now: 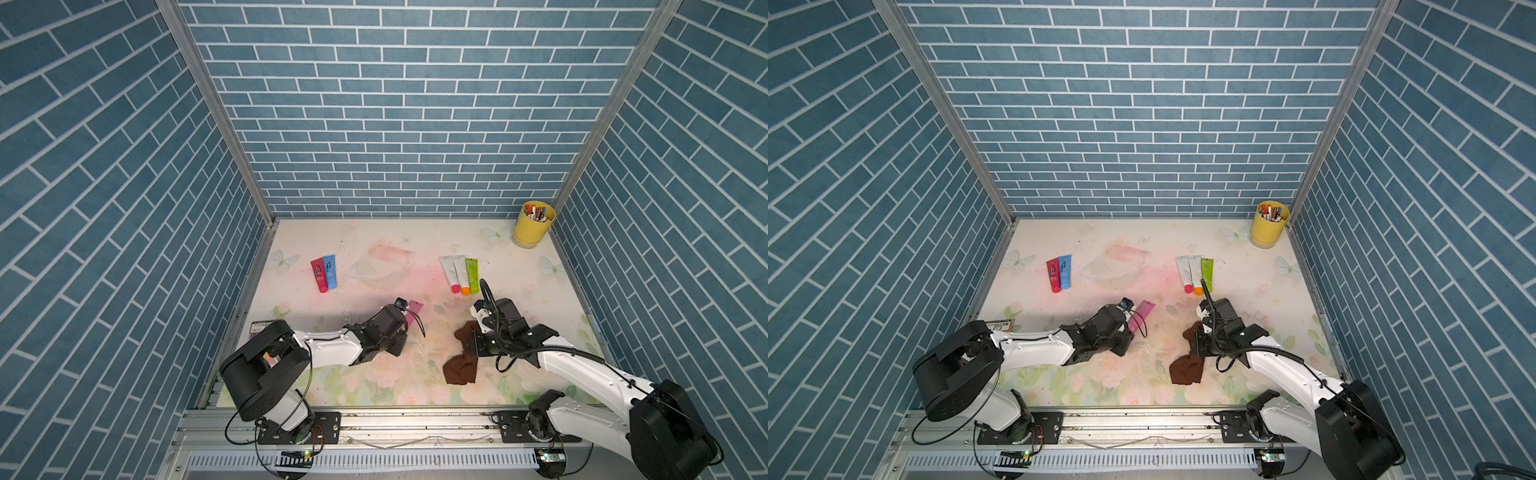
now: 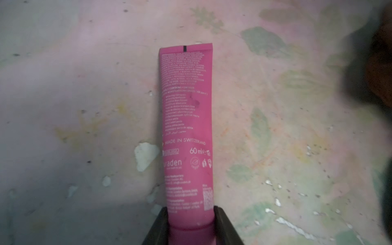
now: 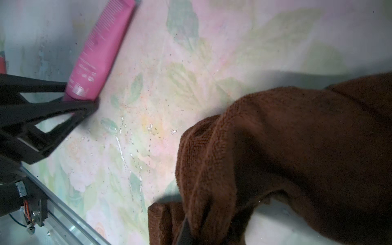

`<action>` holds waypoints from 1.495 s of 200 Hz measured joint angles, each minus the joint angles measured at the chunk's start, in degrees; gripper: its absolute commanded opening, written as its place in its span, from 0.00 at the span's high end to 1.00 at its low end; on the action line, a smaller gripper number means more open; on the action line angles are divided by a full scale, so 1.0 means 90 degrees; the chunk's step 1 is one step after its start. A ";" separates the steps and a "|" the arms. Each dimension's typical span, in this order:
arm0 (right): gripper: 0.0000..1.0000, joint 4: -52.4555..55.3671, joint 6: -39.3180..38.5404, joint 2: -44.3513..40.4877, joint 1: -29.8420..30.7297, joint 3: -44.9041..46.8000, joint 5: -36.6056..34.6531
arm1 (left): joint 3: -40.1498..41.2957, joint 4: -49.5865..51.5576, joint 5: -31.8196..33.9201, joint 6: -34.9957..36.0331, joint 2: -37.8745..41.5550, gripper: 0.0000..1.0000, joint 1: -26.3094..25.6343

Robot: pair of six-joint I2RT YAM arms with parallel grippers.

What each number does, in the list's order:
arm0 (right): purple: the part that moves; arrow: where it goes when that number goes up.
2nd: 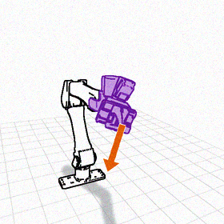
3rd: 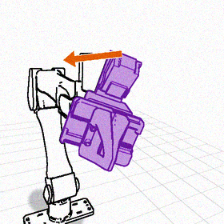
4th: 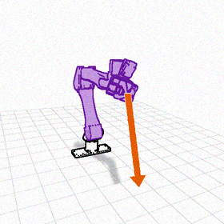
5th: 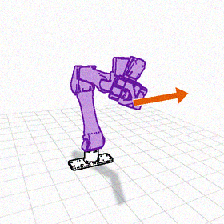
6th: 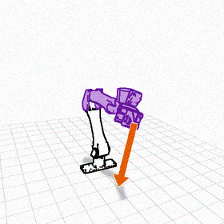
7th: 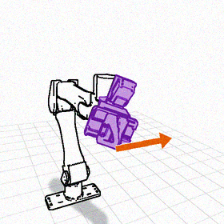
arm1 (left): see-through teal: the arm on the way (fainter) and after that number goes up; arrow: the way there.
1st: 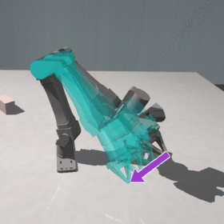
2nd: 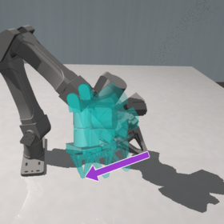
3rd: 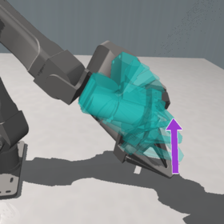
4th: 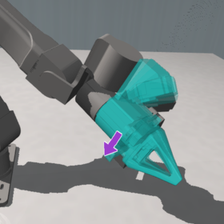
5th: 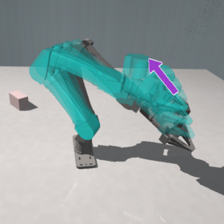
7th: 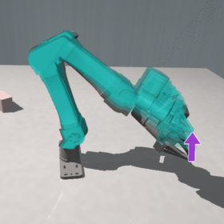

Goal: Wipe the surface of the toothpaste tube
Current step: Move the toothpaste to the center of the board, then wipe the dirt from the toothpaste tube.

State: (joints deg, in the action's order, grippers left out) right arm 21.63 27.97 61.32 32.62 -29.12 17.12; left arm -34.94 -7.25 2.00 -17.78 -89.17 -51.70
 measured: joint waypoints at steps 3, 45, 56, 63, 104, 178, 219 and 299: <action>1.00 0.0036 -0.0002 -0.0039 0.0002 -0.0029 0.0002 | -0.0029 -0.0010 -0.0005 0.0034 -0.0032 0.73 -0.0061; 1.00 0.0238 -0.0143 -0.0165 0.0000 -0.0595 -0.0073 | -0.0481 -0.0172 -0.0134 0.0459 -0.0529 0.51 -0.0971; 1.00 0.0221 -0.0160 -0.0005 0.0000 -0.0695 -0.0100 | -0.0500 -0.0206 -0.0158 0.0508 -0.0556 0.43 -0.1025; 1.00 0.0211 -0.0163 0.0136 0.0002 -0.0741 -0.0117 | -0.0500 -0.0214 -0.0185 0.0525 -0.0546 0.40 -0.1027; 1.00 0.0124 -0.0163 0.0991 0.0002 -0.0945 -0.0134 | -0.0231 -0.0355 -0.0233 0.0549 -0.0357 0.47 -0.1027; 1.00 -0.0306 -0.0214 0.2123 0.0165 -0.1821 -0.0461 | -0.0182 -0.0554 -0.0219 0.0614 -0.0430 0.71 -0.1020; 1.00 -0.0699 -0.0277 0.3002 0.0372 -0.1746 -0.0704 | -0.0202 -0.0641 -0.0262 0.0631 -0.0478 0.76 -0.1020; 1.00 -0.2042 0.0044 0.2642 0.0913 -0.0787 -0.1506 | -0.0355 -0.0440 -0.0236 0.0629 -0.0549 0.88 -0.1027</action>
State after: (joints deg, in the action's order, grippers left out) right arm 3.25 28.36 85.10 40.84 -36.21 3.57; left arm -38.13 -11.20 -0.12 -12.12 -94.11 -60.95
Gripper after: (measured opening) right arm 0.079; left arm 0.326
